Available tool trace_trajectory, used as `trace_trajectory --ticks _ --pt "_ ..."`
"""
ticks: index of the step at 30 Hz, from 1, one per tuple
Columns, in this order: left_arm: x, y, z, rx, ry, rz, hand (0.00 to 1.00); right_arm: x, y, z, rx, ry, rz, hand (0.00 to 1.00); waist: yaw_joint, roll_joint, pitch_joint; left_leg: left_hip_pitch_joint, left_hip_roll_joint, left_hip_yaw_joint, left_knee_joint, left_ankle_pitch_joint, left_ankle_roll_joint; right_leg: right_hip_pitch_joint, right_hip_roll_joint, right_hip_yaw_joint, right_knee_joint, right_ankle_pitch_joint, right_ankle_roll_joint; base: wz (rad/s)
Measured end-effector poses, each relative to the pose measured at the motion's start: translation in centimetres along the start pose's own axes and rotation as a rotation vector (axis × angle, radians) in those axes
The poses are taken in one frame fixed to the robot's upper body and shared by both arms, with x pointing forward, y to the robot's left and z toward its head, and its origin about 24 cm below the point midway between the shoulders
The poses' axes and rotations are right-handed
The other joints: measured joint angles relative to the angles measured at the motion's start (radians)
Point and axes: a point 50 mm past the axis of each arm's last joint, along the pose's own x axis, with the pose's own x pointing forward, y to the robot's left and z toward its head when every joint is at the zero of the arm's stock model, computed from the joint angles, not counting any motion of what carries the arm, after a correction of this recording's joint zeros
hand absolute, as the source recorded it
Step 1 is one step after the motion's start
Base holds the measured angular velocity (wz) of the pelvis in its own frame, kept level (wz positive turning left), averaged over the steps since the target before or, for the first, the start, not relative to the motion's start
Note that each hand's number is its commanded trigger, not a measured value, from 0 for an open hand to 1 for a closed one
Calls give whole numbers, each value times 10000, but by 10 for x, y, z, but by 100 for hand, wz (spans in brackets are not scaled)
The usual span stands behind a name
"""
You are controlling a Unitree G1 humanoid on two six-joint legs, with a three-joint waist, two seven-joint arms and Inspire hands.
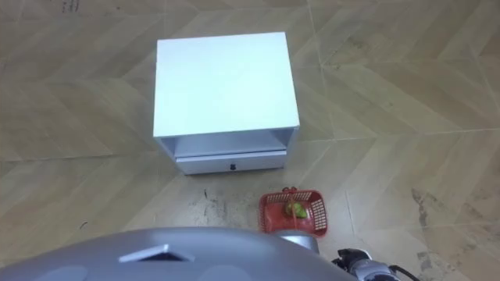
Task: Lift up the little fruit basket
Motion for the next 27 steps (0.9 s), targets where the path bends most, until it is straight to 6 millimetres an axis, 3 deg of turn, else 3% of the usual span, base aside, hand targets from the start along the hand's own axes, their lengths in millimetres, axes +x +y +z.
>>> trace_trajectory --ticks 10,16,27 --pt "0 3 1 -8 -22 461 0 0 -2 4 65 -108 -190 0 8 -147 42 7 3 5 -44 -2 2 -30 4 33 -10 -3 1 0" --pt "0 1 0 -122 -72 371 0 0 -3 6 327 -203 -342 0 15 14 -6 -8 5 4 -25 -2 2 -35 8 23 -13 -1 1 0" --pt "0 -3 -6 -210 -18 265 0 0 -4 3 462 -260 -635 0 2 160 14 -27 -4 -7 -47 -20 22 -37 -8 -24 1 -4 3 1"
